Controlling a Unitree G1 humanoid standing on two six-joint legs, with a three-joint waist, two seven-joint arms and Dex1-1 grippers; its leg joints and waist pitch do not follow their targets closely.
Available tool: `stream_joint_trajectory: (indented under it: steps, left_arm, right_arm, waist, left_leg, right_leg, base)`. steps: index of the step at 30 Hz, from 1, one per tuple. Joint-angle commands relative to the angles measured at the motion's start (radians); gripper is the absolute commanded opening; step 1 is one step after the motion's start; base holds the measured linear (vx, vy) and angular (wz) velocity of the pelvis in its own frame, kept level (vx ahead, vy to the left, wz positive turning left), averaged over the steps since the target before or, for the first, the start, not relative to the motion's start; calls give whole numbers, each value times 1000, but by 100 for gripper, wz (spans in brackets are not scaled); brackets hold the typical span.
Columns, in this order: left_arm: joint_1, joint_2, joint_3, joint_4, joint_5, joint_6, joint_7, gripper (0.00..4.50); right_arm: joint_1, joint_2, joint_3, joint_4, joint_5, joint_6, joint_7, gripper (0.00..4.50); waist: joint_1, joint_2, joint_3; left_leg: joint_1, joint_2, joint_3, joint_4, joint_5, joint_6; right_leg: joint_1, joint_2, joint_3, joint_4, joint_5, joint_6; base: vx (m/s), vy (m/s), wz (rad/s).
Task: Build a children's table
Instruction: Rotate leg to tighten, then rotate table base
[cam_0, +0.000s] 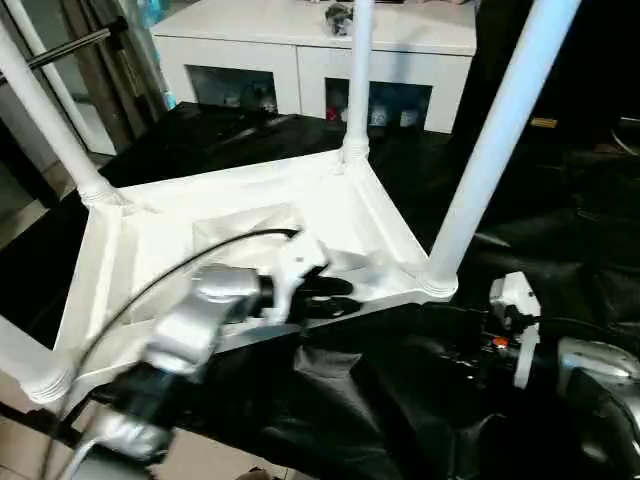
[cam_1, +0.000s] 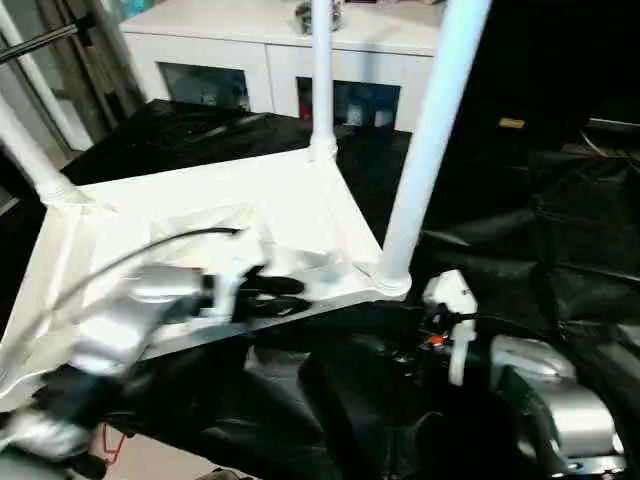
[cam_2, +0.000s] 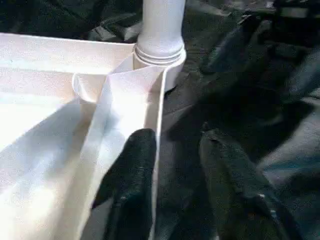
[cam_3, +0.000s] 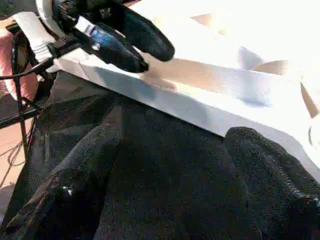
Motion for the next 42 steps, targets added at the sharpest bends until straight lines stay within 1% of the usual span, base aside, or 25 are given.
stream_joint_trajectory:
  steps: [1,6,10,14,15,16,17,18,19,20,21,22,24,25,27,28,30,33,35,36,37,38,39,40,42]
  left_arm:
    - [12,19,18,-41,-22,31,-5,189]
    - [67,73,39,-158,-69,111,-20,229]
    - [134,127,72,-239,-82,162,-10,267]
    - [231,169,140,-333,-113,211,35,283]
    - [233,170,141,-334,-113,212,36,298]
    - [262,178,161,-358,-119,225,46,308]
    - [321,192,201,-401,-128,246,71,313]
    - [321,192,201,-402,-128,246,71,317]
    - [338,198,212,-413,-131,251,77,327]
    - [380,218,235,-433,-134,255,77,351]
    - [391,223,241,-438,-135,255,77,354]
    - [414,232,255,-446,-133,256,82,354]
    - [449,248,274,-458,-128,259,93,363]
    - [463,258,276,-460,-121,257,94,378]
    - [494,285,274,-469,-114,273,108,396]
    - [509,295,273,-471,-113,281,114,400]
    - [540,313,266,-471,-111,284,117,418]
    - [566,319,250,-442,-96,263,124,439]
    - [566,317,239,-406,-80,239,135,448]
    - [565,317,236,-397,-76,233,140,448]
    - [558,316,232,-371,-68,218,150,448]
    - [554,314,231,-358,-68,212,158,448]
    - [554,314,231,-358,-68,212,158,448]
    - [547,312,227,-346,-70,206,167,448]
    - [548,313,223,-347,-69,205,175,448]
  right_arm:
    - [-16,16,1,-4,8,-10,-17,378]
    - [-48,77,8,-13,22,-16,-67,378]
    - [-75,140,49,-9,-7,-40,-113,378]
    - [-128,259,85,50,-73,-90,-233,378]
    - [-129,261,86,52,-74,-91,-236,378]
    - [-144,297,90,81,-94,-112,-279,378]
    - [-177,363,88,152,-127,-155,-365,378]
    - [-177,363,88,153,-127,-156,-366,378]
    - [-187,379,85,175,-137,-165,-394,378]
    - [-208,415,71,228,-150,-192,-452,378]
    - [-213,424,67,241,-152,-197,-467,378]
    - [-228,443,55,275,-162,-214,-509,378]
    - [-250,472,36,326,-176,-246,-571,378]
    - [-258,483,23,345,-172,-255,-590,378]
    - [-292,506,-12,416,-176,-290,-655,378]
    - [-310,513,-29,451,-178,-303,-684,378]
    - [-343,516,-49,516,-194,-339,-735,378]
    - [-383,503,-67,589,-220,-377,-787,378]
    - [-405,493,-84,625,-227,-397,-814,378]
    - [-412,490,-90,636,-227,-403,-822,378]
    - [-433,479,-106,667,-228,-417,-847,378]
    - [-449,469,-118,694,-230,-434,-866,378]
    - [-449,469,-118,694,-230,-434,-866,378]
    - [-477,453,-139,743,-230,-453,-900,378]
    - [-493,441,-148,771,-229,-467,-913,378]
  waist:
    - [1,-24,-56]
    - [-3,-18,-58]
    - [-9,-16,-55]
    - [-16,-8,-52]
    - [-18,-6,-52]
    - [-17,-5,-51]
    - [-23,-1,-51]
    - [-27,-4,-47]
    - [-29,-2,-49]
    - [-32,8,-48]
    - [-34,6,-48]
    - [-33,6,-50]
    - [-36,6,-50]
    - [-34,10,-51]
    - [-32,11,-51]
    - [-35,16,-50]
    - [-38,16,-49]
    - [-37,12,-48]
    - [-34,13,-48]
    - [-34,5,-47]
    - [-32,9,-47]
    - [-35,-1,-49]
    - [-32,3,-50]
    - [-31,4,-49]
    - [-31,3,-49]
  left_leg:
    - [11,30,-6,-68,-130,78]
    - [11,29,-7,-67,-108,79]
    - [11,27,-6,-71,-138,66]
    - [17,29,-7,-78,-186,29]
    - [19,29,-7,-80,-196,22]
    - [20,28,-7,-82,-214,11]
    - [22,30,-8,-84,-233,-3]
    - [14,27,-9,-88,-241,-5]
    - [20,25,-9,-88,-255,-13]
    - [24,27,-9,-88,-265,-20]
    - [19,25,-11,-89,-264,-22]
    - [22,24,-10,-89,-266,-22]
    - [17,22,-10,-90,-255,-23]
    - [25,23,-9,-88,-257,-21]
    - [24,23,-9,-88,-251,-20]
    - [20,21,-11,-91,-262,-23]
    - [24,22,-11,-91,-285,-30]
    - [27,21,-8,-90,-299,-32]
    - [34,20,-8,-90,-325,-36]
    - [35,20,-6,-90,-326,-35]
    - [34,19,-6,-90,-328,-34]
    - [31,18,-7,-89,-315,-33]
    - [32,18,-7,-89,-310,-33]
    - [36,20,-5,-88,-314,-34]
    - [36,19,-4,-87,-324,-38]
  right_leg:
    - [45,-46,35,-72,-162,-217]
    - [46,-41,33,-64,-109,-232]
    - [44,-39,34,-67,-138,-226]
    - [37,-37,34,-71,-190,-212]
    - [34,-37,34,-71,-197,-214]
    - [35,-35,35,-72,-215,-205]
    - [29,-37,36,-70,-208,-213]
    - [33,-37,35,-72,-221,-210]
    - [33,-34,35,-75,-234,-196]
    - [27,-33,37,-75,-211,-202]
    - [32,-34,35,-73,-208,-201]
    - [33,-31,35,-72,-200,-197]
    - [35,-32,35,-70,-179,-200]
    - [30,-30,36,-70,-169,-200]
    - [31,-30,36,-67,-153,-200]
    - [36,-31,35,-66,-163,-200]
    - [32,-31,35,-67,-177,-201]
    - [28,-30,38,-71,-200,-197]
    - [23,-28,41,-75,-234,-186]
    - [21,-27,42,-77,-237,-182]
    - [22,-28,44,-75,-243,-176]
    - [25,-28,45,-73,-249,-170]
    - [24,-29,46,-72,-250,-168]
    - [18,-27,48,-76,-252,-164]
    - [18,-26,49,-75,-252,-166]
  base:
    - [0,0,0]
    - [0,0,0]
    - [0,0,0]
    - [0,0,0]
    - [0,0,0]
    - [0,0,0]
    - [0,0,0]
    - [0,0,0]
    - [0,0,0]
    - [0,0,0]
    - [0,0,0]
    - [0,0,0]
    - [0,0,0]
    - [0,0,0]
    - [0,0,0]
    - [0,0,0]
    - [0,0,0]
    - [0,0,0]
    - [0,0,0]
    - [0,0,0]
    - [0,0,0]
    - [0,0,0]
    - [0,0,0]
    - [0,0,0]
    - [0,0,0]
